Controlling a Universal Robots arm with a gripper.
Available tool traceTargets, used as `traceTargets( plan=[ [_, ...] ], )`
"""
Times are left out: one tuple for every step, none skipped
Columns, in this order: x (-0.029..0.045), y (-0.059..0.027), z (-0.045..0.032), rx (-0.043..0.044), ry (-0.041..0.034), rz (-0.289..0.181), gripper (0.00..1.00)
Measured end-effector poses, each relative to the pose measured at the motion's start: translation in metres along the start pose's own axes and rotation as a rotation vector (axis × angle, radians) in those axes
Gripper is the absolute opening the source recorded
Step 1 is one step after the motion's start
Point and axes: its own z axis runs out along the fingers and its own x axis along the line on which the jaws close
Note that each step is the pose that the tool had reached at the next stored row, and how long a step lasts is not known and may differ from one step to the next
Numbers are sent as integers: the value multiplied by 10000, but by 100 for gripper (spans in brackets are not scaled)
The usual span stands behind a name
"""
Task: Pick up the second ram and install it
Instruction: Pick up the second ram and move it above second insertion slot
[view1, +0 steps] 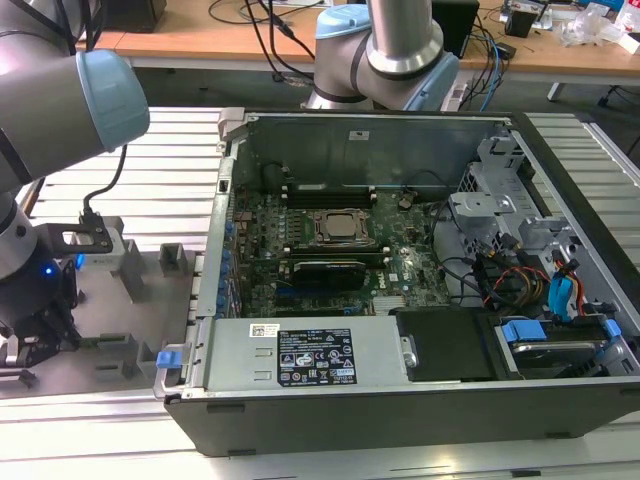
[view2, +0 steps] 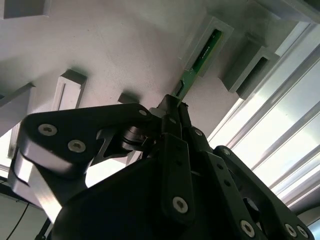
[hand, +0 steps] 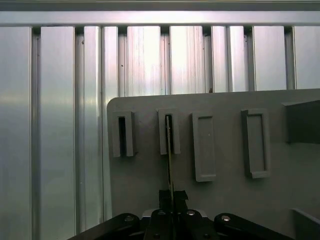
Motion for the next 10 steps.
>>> traceTargets(
  plan=[
    [0,1,-11,-3,3,0,14],
    [0,1,-21,-3,3,0,14],
    [0,2,-33,-4,3,0,14],
    [0,3,-43,-3,3,1,14],
    [0,3,-49,-3,2,0,14],
    [0,3,-54,-3,3,0,14],
    [0,3,-58,-4,3,0,14],
    [-1,3,-63,-4,3,0,14],
    [0,4,-66,-3,3,0,14],
    [-1,4,-73,-4,4,0,14]
  ],
)
